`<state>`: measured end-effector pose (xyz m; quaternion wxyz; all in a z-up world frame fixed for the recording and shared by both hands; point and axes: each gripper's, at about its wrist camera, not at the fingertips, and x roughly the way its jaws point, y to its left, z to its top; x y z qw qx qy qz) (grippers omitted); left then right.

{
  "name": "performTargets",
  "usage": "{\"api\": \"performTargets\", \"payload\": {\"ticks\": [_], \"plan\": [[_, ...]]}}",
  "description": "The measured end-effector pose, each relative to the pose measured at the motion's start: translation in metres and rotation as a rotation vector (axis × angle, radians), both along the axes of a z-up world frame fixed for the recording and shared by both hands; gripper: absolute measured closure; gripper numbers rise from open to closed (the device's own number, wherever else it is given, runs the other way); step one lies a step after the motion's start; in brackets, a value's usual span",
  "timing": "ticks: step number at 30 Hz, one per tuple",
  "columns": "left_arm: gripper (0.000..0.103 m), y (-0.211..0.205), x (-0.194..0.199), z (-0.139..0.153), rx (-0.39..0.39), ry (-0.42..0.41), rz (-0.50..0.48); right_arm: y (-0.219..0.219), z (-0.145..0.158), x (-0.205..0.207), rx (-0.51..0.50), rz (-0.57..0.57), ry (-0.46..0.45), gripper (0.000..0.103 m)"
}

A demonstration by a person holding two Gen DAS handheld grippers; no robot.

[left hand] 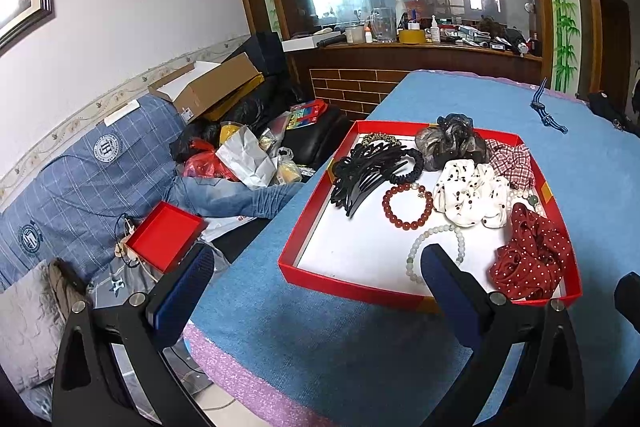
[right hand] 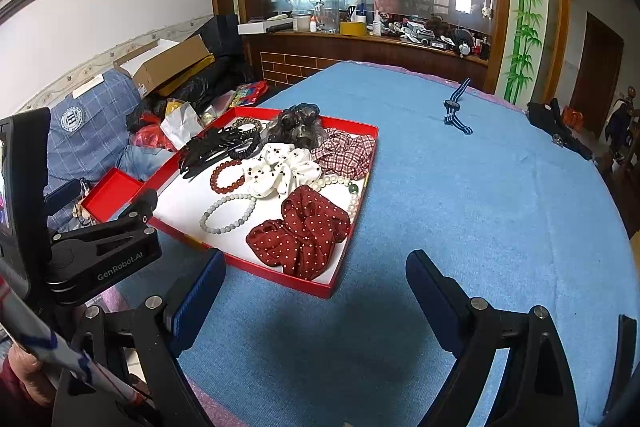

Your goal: Organize jewelry

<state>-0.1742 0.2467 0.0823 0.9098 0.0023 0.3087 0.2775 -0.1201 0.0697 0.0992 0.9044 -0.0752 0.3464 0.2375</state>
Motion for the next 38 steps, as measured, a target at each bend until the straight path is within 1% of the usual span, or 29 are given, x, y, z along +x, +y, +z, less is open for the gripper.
{"api": "performTargets", "payload": {"ticks": [5, 32, 34, 36, 38], "plan": [[0.0, -0.002, 0.0, 0.0, 0.011, 0.001, 0.002, -0.001, 0.0, 0.0, 0.003, -0.001, 0.001, 0.009], [0.0, -0.004, -0.001, 0.002, 0.021, 0.001, -0.006, -0.004, -0.004, 0.002, 0.006, -0.023, 0.013, 0.009], [0.0, -0.008, 0.0, 0.007, 0.032, 0.001, -0.022, -0.013, -0.003, 0.004, 0.019, -0.045, 0.016, 0.009], [0.0, -0.02, -0.001, 0.016, 0.059, -0.021, -0.07, -0.028, -0.002, 0.007, 0.041, -0.087, 0.023, 0.009], [0.0, -0.041, -0.003, 0.028, 0.094, -0.051, -0.152, -0.054, -0.002, 0.014, 0.055, -0.17, 0.037, 0.009]]}}
